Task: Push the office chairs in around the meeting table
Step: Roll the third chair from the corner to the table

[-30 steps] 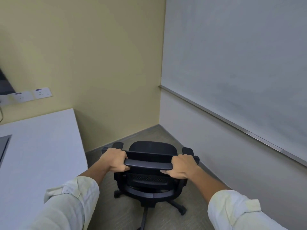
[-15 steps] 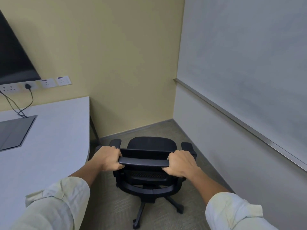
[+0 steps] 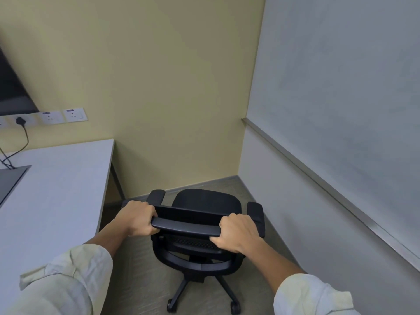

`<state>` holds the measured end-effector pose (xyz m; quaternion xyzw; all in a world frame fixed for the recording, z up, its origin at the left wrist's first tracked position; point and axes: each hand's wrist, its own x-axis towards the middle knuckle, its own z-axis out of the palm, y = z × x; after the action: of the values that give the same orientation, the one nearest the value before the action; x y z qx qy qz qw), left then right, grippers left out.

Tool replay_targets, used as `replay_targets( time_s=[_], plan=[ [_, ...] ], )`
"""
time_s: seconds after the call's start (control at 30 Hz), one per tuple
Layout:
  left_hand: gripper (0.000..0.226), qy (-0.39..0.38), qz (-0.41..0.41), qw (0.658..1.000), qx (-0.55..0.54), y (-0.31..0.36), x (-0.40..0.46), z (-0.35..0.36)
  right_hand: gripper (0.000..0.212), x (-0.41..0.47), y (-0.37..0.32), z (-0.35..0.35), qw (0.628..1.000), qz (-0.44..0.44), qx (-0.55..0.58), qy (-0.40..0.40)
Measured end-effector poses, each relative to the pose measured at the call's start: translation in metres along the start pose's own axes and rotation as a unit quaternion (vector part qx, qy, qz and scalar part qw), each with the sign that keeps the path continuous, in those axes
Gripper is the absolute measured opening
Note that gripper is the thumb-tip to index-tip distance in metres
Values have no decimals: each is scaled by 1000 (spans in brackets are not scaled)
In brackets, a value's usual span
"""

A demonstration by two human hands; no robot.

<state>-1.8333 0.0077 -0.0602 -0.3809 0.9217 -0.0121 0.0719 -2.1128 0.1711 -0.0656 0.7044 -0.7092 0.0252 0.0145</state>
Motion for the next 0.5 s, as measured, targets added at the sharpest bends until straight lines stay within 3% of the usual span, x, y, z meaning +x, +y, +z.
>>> replay_targets(
  time_s=[0.37, 0.5],
  plan=[
    [33, -23, -84, 996, -34, 34, 45, -13, 52, 72, 80, 2, 996, -86, -17, -12],
    [32, -25, -153, 987, -40, 85, 42, -17, 47, 73, 123, 2, 990, -141, -9, -20]
  ],
)
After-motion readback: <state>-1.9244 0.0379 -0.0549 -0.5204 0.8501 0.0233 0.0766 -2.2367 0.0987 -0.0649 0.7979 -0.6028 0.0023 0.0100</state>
